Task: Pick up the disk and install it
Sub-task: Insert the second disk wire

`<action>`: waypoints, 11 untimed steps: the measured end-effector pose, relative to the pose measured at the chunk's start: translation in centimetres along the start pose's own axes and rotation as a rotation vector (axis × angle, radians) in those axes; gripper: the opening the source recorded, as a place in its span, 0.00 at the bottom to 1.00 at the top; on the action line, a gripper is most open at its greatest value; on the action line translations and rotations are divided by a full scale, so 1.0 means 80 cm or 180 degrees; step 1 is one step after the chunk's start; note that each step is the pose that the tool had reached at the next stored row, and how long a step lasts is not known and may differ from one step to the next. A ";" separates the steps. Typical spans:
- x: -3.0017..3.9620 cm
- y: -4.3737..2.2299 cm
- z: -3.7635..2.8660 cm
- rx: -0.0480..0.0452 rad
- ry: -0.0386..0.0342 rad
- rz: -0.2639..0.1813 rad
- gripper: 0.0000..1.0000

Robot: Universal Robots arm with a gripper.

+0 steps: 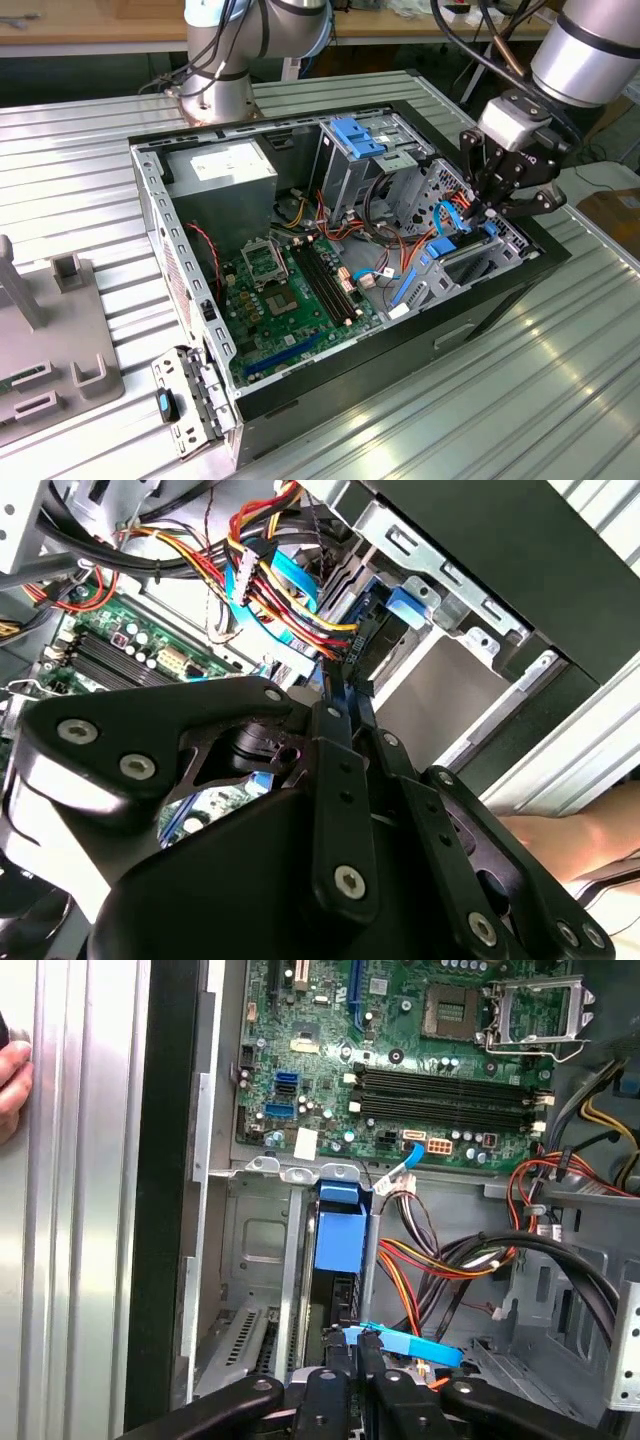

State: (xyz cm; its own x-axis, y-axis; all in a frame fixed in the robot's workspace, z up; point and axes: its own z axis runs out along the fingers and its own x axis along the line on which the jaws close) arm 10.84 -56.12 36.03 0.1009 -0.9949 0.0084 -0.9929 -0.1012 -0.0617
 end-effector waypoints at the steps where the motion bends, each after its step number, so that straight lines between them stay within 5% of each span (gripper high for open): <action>1: 0.0003 0.0006 0.0007 0.0017 0.0002 0.0000 0.16; 2: 0.0006 0.0018 0.0021 0.0062 0.0007 0.0000 0.16; 6: 0.0008 0.0088 0.0044 0.0096 0.0010 0.0000 0.16; 9: 0.0008 0.0094 0.0089 0.0181 0.0018 0.0000 0.16; 11: 0.0008 0.0096 0.0094 0.0183 0.0024 0.0053 0.16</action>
State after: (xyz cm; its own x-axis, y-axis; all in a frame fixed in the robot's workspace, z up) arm 10.13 -56.26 35.23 0.0838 -0.9964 0.0145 -0.9892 -0.0849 -0.1191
